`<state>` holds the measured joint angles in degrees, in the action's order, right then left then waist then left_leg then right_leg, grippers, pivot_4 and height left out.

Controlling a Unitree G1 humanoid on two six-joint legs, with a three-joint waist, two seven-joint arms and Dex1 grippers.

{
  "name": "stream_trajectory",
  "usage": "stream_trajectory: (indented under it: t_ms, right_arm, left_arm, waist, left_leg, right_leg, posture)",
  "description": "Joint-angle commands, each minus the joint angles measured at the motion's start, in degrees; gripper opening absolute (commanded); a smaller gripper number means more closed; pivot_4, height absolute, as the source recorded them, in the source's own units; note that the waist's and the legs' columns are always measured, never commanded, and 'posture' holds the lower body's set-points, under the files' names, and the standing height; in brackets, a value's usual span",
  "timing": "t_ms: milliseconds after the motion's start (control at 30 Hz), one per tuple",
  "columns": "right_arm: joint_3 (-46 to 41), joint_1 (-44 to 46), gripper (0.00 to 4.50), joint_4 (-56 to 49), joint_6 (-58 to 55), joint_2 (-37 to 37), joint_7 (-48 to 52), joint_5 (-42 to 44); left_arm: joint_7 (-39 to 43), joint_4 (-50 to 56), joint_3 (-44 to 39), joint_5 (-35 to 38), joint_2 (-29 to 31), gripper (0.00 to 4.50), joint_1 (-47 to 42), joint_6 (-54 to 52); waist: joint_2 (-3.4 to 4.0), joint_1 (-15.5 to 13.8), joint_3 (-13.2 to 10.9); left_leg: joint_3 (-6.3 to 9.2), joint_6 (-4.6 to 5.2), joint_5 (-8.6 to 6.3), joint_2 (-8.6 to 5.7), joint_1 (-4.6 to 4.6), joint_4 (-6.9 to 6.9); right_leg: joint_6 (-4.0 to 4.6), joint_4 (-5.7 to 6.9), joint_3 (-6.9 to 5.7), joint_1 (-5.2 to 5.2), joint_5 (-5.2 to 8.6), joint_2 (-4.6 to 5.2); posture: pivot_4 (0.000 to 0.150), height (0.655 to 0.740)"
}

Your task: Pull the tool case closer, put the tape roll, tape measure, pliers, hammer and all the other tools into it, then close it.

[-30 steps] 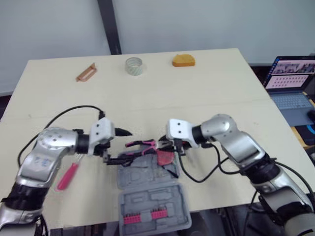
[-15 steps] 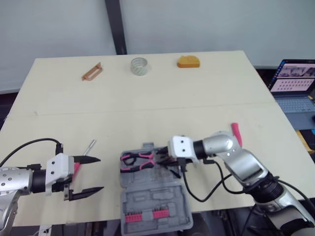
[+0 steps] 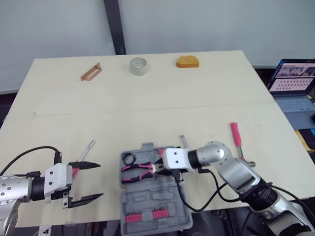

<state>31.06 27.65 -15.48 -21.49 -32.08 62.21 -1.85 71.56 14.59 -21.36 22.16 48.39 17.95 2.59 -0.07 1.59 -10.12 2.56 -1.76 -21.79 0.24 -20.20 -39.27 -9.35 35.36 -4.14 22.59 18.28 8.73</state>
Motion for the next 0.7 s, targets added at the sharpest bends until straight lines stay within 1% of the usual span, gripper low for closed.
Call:
stream_trajectory:
  t_ms: [33,200,700]
  right_arm:
    - [-0.24,-0.34,0.97,-2.53,0.58,0.4,-0.62,-0.16]
    - [0.34,-0.35,0.97,-1.71,0.82,1.1,-0.98,-1.01]
    - [0.54,-0.93,0.97,-1.2,0.54,1.65,-0.69,-2.63]
  left_arm:
    - [0.21,-1.13,0.41,0.03,0.26,4.5,-0.63,1.6]
    - [-0.62,-2.06,1.21,0.09,0.38,4.5,-2.11,1.39]
    - [-2.31,-2.19,1.58,-0.23,0.75,4.5,-2.69,-0.04]
  waist:
    - [0.0,0.01,0.0]
    - [0.0,0.02,0.0]
    - [0.0,0.03,0.0]
  left_leg:
    - [0.0,0.0,0.0,0.0,0.0,0.0]
    - [0.0,0.0,0.0,0.0,0.0,0.0]
    - [0.0,0.0,0.0,0.0,0.01,0.0]
  right_leg:
    - [0.0,0.0,0.0,0.0,0.0,0.0]
    - [0.0,0.0,0.0,0.0,0.0,0.0]
    - [0.0,0.01,-0.01,0.0,0.0,0.0]
  posture:
    - [0.15,0.74]
    - [0.15,0.74]
    - [0.15,0.74]
